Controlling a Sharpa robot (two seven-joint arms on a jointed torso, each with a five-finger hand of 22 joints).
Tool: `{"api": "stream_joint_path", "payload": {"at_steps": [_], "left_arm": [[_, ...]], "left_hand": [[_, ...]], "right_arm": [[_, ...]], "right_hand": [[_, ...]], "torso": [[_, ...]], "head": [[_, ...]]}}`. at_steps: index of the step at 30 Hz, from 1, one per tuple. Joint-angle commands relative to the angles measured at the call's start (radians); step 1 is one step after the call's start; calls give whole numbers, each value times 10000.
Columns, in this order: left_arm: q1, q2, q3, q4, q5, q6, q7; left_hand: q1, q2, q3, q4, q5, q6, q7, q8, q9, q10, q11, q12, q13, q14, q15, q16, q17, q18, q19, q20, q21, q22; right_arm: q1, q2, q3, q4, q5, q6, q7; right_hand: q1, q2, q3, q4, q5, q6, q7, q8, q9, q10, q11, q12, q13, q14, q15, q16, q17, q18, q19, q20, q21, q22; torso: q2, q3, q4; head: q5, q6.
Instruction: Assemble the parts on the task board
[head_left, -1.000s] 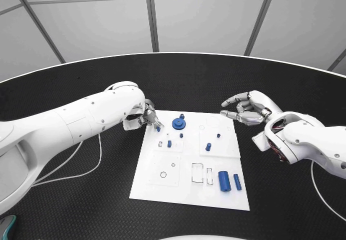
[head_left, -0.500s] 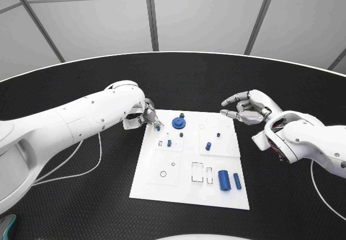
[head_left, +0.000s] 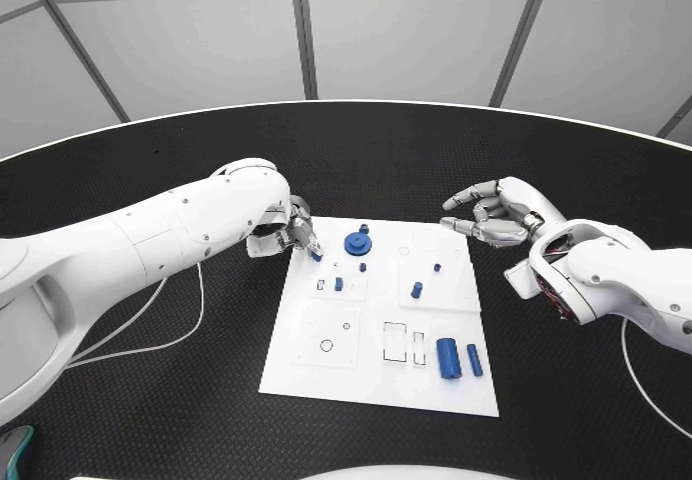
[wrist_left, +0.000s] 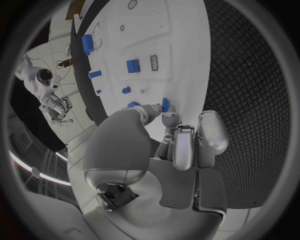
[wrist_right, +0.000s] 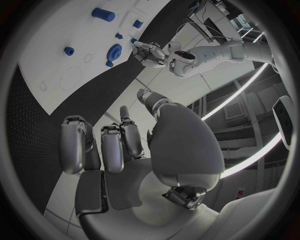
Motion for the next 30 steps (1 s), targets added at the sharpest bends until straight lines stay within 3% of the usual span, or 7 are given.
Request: {"api": "stream_joint_path", "payload": {"at_steps": [1,9,14,26,28,30], "left_arm": [[0,-10,0,-2,23,-5,-5],[0,-146,0,62,662,-244,-41],[2,-429,0,359,1553,-538,-132],[11,-1678,-11,2382,2236,-2012,-6],[10,-1901,-17,2715,2224,-2206,-9],[9,-2045,-24,2938,2108,-2359,16]], "left_hand": [[-96,80,706,-471,15,-71,-6,124,199,63,7,13,-22,813,10,72,1749,-43,26,42,57,13],[-363,38,1166,-642,-9,-112,-11,360,309,127,2,80,37,815,12,77,1758,-44,25,54,72,38],[-462,-10,1369,-767,8,-102,-34,504,377,233,-20,173,155,811,-5,72,1741,-45,33,46,85,56],[-805,-299,2236,-1237,110,-2,-121,910,525,584,-115,409,470,789,-93,35,1638,-61,97,-28,151,162],[-840,-335,2306,-1280,130,16,-131,939,531,615,-125,421,486,789,-103,33,1633,-67,113,-37,168,198],[-865,-364,2356,-1313,150,29,-138,958,533,632,-133,421,482,791,-111,35,1640,-72,125,-43,181,222]], "right_arm": [[0,-2,0,2,0,-5,3],[0,-6,0,6,0,-21,16],[0,-17,0,1,0,-30,19],[0,-62,0,-21,0,-37,17],[0,-70,0,-27,0,-39,18],[0,-73,0,-29,0,-41,20]], "right_hand": [[-51,-18,-5,55,52,-21,-3,67,-11,6,-16,46,887,815,-61,-50,1661,99,197,-71,-9,538],[-51,-18,-5,55,52,-21,-3,67,-11,6,-16,46,887,815,-61,-50,1661,99,197,-71,-9,538],[-51,-18,-5,55,52,-21,-3,67,-11,6,-16,46,887,815,-61,-50,1661,99,197,-71,-9,538],[-51,-18,-5,55,52,-21,-3,67,-11,6,-16,46,887,815,-61,-50,1661,99,197,-71,-9,538],[-51,-18,-5,55,52,-21,-3,67,-11,6,-16,46,887,815,-61,-50,1661,99,197,-71,-9,538],[-51,-18,-5,55,52,-21,-3,67,-11,6,-16,46,887,815,-61,-50,1661,99,197,-71,-9,538]], "torso": [[-7,-1,1],[-18,-1,16],[-47,-2,34],[-131,-2,107],[-153,-1,124],[-163,4,138]], "head": [[1,-17],[0,-22],[7,-17],[25,-65],[9,20],[29,-6]]}}
